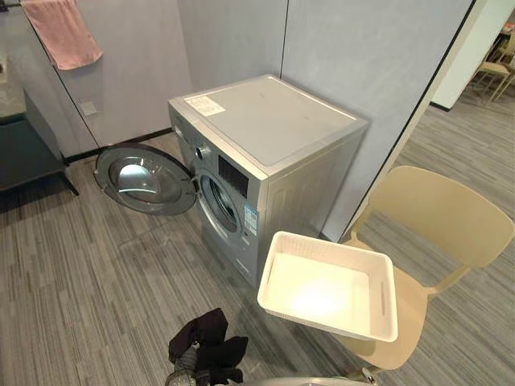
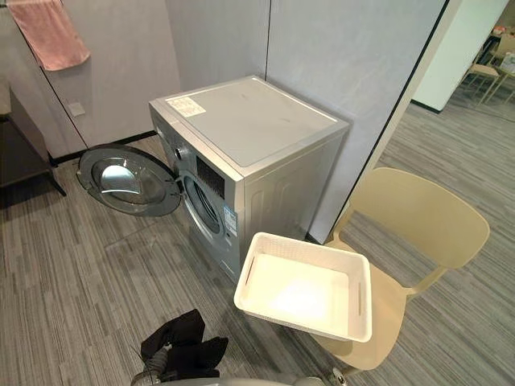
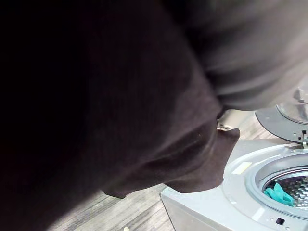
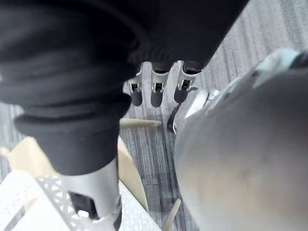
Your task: Pick up the laundry basket with both hands and put the clothes into the washing machine.
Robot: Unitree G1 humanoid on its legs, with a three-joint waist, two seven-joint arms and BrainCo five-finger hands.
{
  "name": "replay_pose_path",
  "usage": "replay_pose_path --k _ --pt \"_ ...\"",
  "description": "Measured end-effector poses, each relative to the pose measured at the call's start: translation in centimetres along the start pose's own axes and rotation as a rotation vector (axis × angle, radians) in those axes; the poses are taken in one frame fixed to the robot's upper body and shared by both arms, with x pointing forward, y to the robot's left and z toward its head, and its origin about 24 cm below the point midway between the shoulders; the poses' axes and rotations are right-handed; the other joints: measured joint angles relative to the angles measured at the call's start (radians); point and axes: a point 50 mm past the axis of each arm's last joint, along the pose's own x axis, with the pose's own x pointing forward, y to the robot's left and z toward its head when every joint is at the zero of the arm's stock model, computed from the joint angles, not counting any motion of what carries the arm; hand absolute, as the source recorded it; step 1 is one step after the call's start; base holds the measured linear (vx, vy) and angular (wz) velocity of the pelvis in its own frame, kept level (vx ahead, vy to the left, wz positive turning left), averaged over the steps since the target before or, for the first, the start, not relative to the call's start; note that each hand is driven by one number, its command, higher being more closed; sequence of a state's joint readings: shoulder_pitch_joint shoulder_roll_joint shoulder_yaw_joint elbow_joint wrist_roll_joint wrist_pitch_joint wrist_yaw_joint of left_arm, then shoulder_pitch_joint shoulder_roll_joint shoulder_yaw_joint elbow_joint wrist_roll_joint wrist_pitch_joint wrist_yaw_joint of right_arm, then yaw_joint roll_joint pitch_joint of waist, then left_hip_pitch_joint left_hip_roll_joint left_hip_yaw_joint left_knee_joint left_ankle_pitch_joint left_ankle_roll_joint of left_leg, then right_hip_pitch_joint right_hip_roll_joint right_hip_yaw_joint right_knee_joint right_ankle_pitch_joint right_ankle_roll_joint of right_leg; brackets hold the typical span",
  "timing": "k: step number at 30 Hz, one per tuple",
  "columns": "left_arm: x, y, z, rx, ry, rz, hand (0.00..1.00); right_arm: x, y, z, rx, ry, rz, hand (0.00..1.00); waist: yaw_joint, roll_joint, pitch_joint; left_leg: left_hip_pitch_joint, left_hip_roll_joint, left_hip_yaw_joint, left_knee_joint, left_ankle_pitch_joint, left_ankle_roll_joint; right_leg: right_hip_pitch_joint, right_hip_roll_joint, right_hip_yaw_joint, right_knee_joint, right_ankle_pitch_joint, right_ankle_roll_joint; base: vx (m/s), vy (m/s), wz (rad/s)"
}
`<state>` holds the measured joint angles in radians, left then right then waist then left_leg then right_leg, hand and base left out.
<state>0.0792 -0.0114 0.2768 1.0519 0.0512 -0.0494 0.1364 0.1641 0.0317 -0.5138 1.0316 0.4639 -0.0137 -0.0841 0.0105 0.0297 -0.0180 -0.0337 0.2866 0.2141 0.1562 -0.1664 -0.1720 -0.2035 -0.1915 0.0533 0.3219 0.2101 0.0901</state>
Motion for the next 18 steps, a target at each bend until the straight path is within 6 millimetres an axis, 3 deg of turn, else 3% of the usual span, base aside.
replay_pose_path --k 1,2,3,5,6,7,9,11,13,15,16,17,18 --pt "0.0 0.2 -0.1 -0.006 0.003 0.006 1.00 0.0 0.0 0.2 -0.012 -0.008 0.003 0.00 -0.002 -0.003 0.000 0.012 0.005 0.000 -0.012 0.007 0.010 -0.027 0.024 0.007 0.092 -0.089 -0.005 0.00 0.000 0.00" --pt "0.0 0.4 -0.3 -0.019 0.007 0.014 1.00 0.0 0.2 0.2 -0.021 -0.009 0.009 0.00 -0.003 -0.009 -0.003 0.015 0.009 -0.005 -0.018 0.009 0.014 -0.045 0.081 0.004 0.170 -0.193 0.000 0.05 -0.117 -0.06" --pt "0.0 0.6 -0.3 -0.039 0.009 0.024 1.00 0.0 0.5 0.1 -0.031 -0.010 0.019 0.00 0.000 -0.020 -0.009 0.015 0.008 -0.006 -0.028 0.009 0.014 -0.051 0.114 0.001 0.177 -0.272 -0.006 0.10 -0.177 -0.29" --pt "0.0 1.1 -0.4 -0.077 0.014 0.046 1.00 0.0 1.5 0.0 -0.038 -0.014 0.046 0.00 0.005 -0.051 -0.028 0.019 -0.022 0.000 -0.050 0.026 0.008 -0.014 0.118 0.032 0.078 -0.389 0.020 0.14 -0.159 -0.40" --pt "0.0 0.7 -0.5 -0.082 0.029 0.036 1.00 0.1 2.0 0.7 -0.033 -0.035 0.057 0.00 0.003 -0.037 -0.026 0.023 -0.013 -0.024 -0.073 0.065 -0.006 -0.007 0.139 0.034 0.052 -0.411 0.024 0.17 -0.170 -0.20" --pt "0.0 0.4 -0.5 -0.084 0.034 0.029 1.00 0.2 1.9 1.1 -0.029 -0.052 0.053 0.00 0.000 -0.041 -0.023 0.034 -0.015 -0.036 -0.097 0.102 -0.002 -0.009 0.147 0.029 0.048 -0.410 0.015 0.20 -0.179 -0.03" --pt "0.2 -0.4 0.1 -0.080 0.027 0.006 1.00 0.2 1.8 0.9 -0.012 -0.053 0.049 0.00 0.000 -0.029 -0.029 0.027 -0.030 -0.061 -0.090 0.104 -0.004 0.023 0.153 -0.002 0.021 -0.405 -0.005 0.18 -0.088 0.38" --pt "0.1 -2.5 1.0 -0.075 0.004 -0.051 1.00 0.2 1.8 0.4 0.003 -0.030 0.039 0.00 -0.002 -0.029 -0.030 0.036 -0.026 -0.086 -0.076 0.118 0.007 0.105 0.153 -0.058 -0.003 -0.415 -0.028 0.17 -0.061 1.02" --pt "0.1 -3.1 1.3 -0.048 -0.009 -0.086 1.00 0.2 2.2 0.2 0.001 -0.021 0.048 0.00 0.000 -0.040 -0.022 0.022 -0.024 -0.091 -0.035 0.118 0.006 0.131 0.151 -0.062 -0.004 -0.418 -0.032 0.09 -0.017 0.73" --pt "0.1 -3.2 2.6 -0.046 -0.058 -0.092 1.00 0.2 2.8 0.1 0.005 -0.018 0.054 0.00 -0.001 -0.067 -0.003 -0.116 -0.024 -0.149 0.238 0.103 -0.011 0.174 0.137 -0.082 -0.017 -0.418 -0.033 0.05 -0.026 0.84" --pt "0.1 -3.3 3.3 -0.042 -0.092 -0.096 1.00 0.1 2.9 0.1 0.002 -0.022 0.061 0.00 0.004 -0.043 0.027 -0.208 -0.019 -0.199 0.427 0.115 -0.007 0.209 0.142 -0.098 -0.027 -0.420 -0.036 -0.01 -0.037 0.55" --pt "0.0 -3.4 3.6 -0.039 -0.104 -0.099 1.00 0.2 2.9 0.4 -0.002 -0.028 0.061 0.00 0.009 -0.034 0.032 -0.238 -0.016 -0.223 0.497 0.127 -0.018 0.224 0.146 -0.103 -0.031 -0.425 -0.040 -0.03 -0.017 0.23" --pt "-0.1 -3.4 3.6 -0.036 -0.116 -0.099 1.00 0.3 3.2 1.0 -0.005 -0.041 0.066 0.00 0.009 -0.017 0.034 -0.275 -0.015 -0.239 0.573 0.148 -0.050 0.236 0.144 -0.102 -0.030 -0.450 -0.036 -0.04 0.018 -0.01"
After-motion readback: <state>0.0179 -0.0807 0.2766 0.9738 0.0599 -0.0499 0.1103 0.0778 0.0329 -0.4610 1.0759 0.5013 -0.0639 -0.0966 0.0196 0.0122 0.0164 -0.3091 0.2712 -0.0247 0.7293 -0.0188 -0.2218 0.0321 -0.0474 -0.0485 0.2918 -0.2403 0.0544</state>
